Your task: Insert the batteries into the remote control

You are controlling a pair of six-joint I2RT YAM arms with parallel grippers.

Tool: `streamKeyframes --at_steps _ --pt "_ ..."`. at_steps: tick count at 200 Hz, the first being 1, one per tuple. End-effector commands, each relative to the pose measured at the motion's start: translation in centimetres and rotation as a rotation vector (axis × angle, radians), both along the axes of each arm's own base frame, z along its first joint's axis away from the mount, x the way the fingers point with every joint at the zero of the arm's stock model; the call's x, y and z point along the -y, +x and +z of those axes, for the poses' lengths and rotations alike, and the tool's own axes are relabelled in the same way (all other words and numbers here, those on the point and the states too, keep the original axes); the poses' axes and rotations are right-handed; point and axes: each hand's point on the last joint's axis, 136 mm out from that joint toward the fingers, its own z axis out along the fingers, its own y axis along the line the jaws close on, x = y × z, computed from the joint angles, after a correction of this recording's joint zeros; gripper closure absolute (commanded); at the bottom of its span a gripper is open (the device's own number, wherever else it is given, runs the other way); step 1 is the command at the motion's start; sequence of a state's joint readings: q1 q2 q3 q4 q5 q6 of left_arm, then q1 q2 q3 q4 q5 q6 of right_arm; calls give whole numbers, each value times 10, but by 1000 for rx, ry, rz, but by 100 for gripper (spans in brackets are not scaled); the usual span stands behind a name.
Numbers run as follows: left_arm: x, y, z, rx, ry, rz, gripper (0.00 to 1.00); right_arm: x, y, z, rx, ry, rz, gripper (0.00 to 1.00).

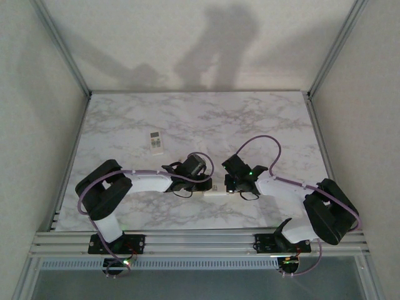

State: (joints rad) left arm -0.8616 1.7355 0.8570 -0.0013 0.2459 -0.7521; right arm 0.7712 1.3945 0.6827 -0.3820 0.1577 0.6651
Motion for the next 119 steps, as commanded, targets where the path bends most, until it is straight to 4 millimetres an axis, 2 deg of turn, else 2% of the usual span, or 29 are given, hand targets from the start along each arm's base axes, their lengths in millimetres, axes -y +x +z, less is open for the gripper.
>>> streamKeyframes --at_steps 1,45,119 --pt "-7 -16 -35 -70 77 -28 64 16 -14 -13 -60 -87 -1 84" --pt "-4 -18 -36 -81 58 -25 65 18 -26 -23 -100 -92 -16 89" --pt "-5 -23 -41 -100 47 14 70 30 -48 -34 -196 -146 -67 90"
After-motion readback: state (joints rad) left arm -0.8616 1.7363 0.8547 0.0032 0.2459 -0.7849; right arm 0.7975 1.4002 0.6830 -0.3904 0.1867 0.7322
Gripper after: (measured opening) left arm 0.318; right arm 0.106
